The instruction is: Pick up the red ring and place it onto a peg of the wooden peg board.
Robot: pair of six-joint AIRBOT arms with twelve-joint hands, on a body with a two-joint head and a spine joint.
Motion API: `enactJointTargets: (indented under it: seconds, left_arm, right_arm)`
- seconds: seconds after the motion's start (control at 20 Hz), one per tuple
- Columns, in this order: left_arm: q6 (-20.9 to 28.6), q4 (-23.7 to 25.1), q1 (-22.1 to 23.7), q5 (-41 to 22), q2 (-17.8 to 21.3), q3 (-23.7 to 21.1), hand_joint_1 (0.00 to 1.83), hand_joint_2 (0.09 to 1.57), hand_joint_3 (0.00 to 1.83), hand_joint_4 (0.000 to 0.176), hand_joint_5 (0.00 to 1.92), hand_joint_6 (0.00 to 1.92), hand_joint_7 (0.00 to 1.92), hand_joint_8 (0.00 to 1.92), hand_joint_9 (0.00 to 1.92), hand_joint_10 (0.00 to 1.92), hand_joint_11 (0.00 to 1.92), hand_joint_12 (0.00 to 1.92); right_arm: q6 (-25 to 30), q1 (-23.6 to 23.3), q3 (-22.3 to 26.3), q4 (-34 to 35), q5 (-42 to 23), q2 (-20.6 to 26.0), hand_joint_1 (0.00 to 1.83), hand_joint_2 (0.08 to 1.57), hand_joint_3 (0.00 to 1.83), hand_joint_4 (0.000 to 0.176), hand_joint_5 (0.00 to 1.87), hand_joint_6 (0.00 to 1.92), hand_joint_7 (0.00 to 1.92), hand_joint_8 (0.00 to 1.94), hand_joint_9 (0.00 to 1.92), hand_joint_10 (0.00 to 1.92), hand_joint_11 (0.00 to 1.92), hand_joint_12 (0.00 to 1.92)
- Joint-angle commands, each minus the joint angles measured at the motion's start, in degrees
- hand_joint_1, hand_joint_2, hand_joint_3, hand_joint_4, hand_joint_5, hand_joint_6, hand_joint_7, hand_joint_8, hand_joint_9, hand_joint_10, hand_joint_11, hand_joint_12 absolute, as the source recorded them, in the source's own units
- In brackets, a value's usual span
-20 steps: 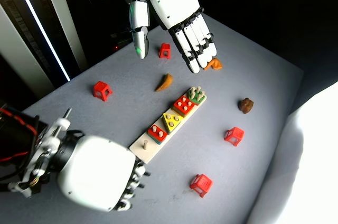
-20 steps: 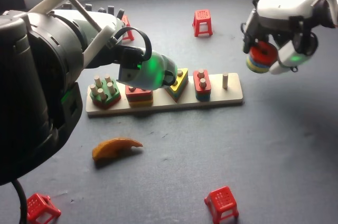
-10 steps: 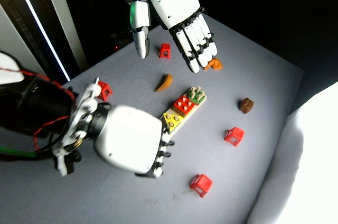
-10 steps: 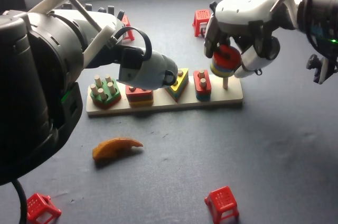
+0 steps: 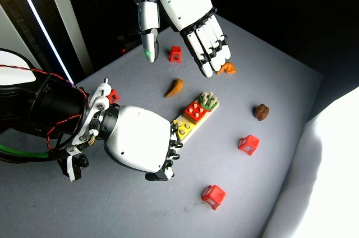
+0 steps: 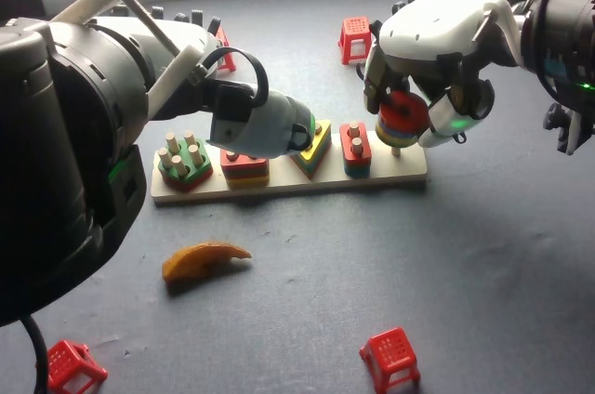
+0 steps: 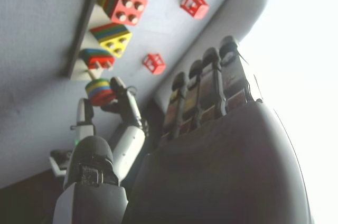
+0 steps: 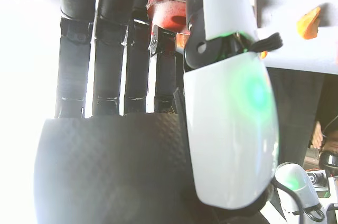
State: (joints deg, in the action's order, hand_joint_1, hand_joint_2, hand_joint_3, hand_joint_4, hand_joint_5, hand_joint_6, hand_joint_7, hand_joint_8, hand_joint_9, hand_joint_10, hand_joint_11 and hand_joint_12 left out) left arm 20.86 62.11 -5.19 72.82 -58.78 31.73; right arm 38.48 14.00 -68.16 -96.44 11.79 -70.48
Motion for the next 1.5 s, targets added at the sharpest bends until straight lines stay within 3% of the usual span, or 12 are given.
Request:
enactJointTargets:
  seconds: [0.0,0.25,0.45,0.7,1.05,1.1,1.15,1.2,1.25,1.3,1.35,1.45]
  left_arm:
    - [-0.1,5.3,0.4,0.2,0.0,0.2,0.0,1.16,0.0,0.0,0.02,0.0,0.0,0.0,0.0,0.0,0.0,0.0]
    - [-0.1,5.3,0.4,0.2,0.0,0.2,0.0,1.14,0.0,0.0,0.0,0.0,0.0,0.0,0.0,0.0,0.0,0.0]
    - [-0.1,5.3,0.4,0.2,0.0,0.2,0.0,1.14,0.0,0.0,0.0,0.0,0.0,0.0,0.0,0.0,0.0,0.0]
    - [-0.2,5.3,0.4,0.2,0.0,0.2,0.0,1.16,0.0,0.0,0.01,0.0,0.0,0.0,0.0,0.0,0.0,0.0]
    - [-0.3,5.3,0.4,0.2,0.0,0.2,0.0,1.16,0.0,0.0,0.02,0.01,0.0,0.0,0.0,0.0,0.0,0.0]
    - [-0.3,5.3,0.4,0.2,0.0,0.2,0.0,1.16,0.0,0.0,0.02,0.0,0.0,0.0,0.0,0.0,0.0,0.0]
    - [-0.3,5.3,0.4,0.2,0.0,0.2,0.0,1.16,0.0,0.0,0.01,0.0,0.0,0.0,0.0,0.0,0.0,0.0]
    - [-0.3,5.3,0.4,0.2,0.0,0.2,0.0,1.15,0.0,0.0,0.02,0.01,0.01,0.0,0.0,0.0,0.02,0.01]
    - [-0.3,5.3,0.4,0.2,0.0,0.2,0.0,1.15,0.0,0.0,0.0,0.0,0.0,0.0,0.0,0.0,0.0,0.0]
    - [-0.3,5.3,0.4,0.2,0.0,0.2,0.0,1.15,0.0,0.0,0.01,0.0,0.0,0.0,0.0,0.0,0.0,0.0]
    - [-0.3,5.3,0.4,0.2,0.0,0.2,0.0,1.14,0.0,0.0,0.02,0.01,0.0,0.0,0.0,0.0,0.01,0.0]
    - [-0.3,5.3,0.4,0.2,0.0,0.2,0.0,1.14,0.0,0.0,0.01,0.0,0.0,0.0,0.0,0.0,0.0,0.0]
  right_arm:
    - [-0.4,-0.3,0.0,-1.1,1.1,0.1,1.39,1.06,0.0,0.0,1.0,0.92,1.14,0.71,1.01,1.01,0.8,1.18]
    - [-0.5,-0.1,0.0,-1.1,1.5,-0.1,1.39,1.06,0.0,0.0,1.02,0.91,1.14,0.72,1.01,1.0,0.81,1.17]
    - [-1.1,0.2,0.0,-1.1,1.7,0.0,1.38,1.09,0.0,0.0,0.98,1.02,1.03,0.85,0.95,1.1,0.79,1.23]
    - [-2.0,0.9,-0.1,-1.1,1.8,-0.1,1.38,1.08,0.0,0.0,1.0,0.99,1.04,0.82,0.96,1.09,0.79,1.26]
    - [-5.5,2.0,-4.4,-1.1,2.1,-3.3,1.37,1.1,0.0,0.0,0.99,1.02,1.0,0.87,0.91,1.15,0.75,1.31]
    - [-5.6,2.1,-4.5,-1.1,2.1,-3.4,1.25,1.12,0.0,0.0,0.96,1.06,0.99,0.93,0.9,0.82,0.71,1.29]
    - [-5.8,2.3,-4.5,-1.1,2.1,-3.5,1.21,1.14,0.0,0.01,0.9,1.15,0.98,0.96,0.88,0.62,0.63,1.3]
    - [-6.1,2.5,-4.5,-1.2,2.2,-3.5,1.1,1.08,0.0,0.0,0.65,0.61,0.76,0.5,0.72,0.44,0.4,1.28]
    - [-6.2,2.7,-4.5,-1.2,2.4,-3.6,0.94,1.04,0.0,0.0,0.45,0.26,0.55,0.19,0.51,0.25,0.1,1.26]
    - [-6.2,2.8,-4.5,-1.3,2.5,-3.6,0.83,0.99,0.0,0.0,0.26,0.1,0.33,0.04,0.3,0.13,0.02,0.99]
    - [-6.2,2.9,-4.5,-1.3,2.5,-3.6,0.79,0.95,0.0,0.0,0.21,0.05,0.25,0.01,0.22,0.08,0.0,0.83]
    - [-6.2,2.7,-4.4,-1.5,3.0,-3.5,0.7,0.9,0.0,0.0,0.17,0.02,0.22,0.0,0.2,0.05,0.0,0.76]
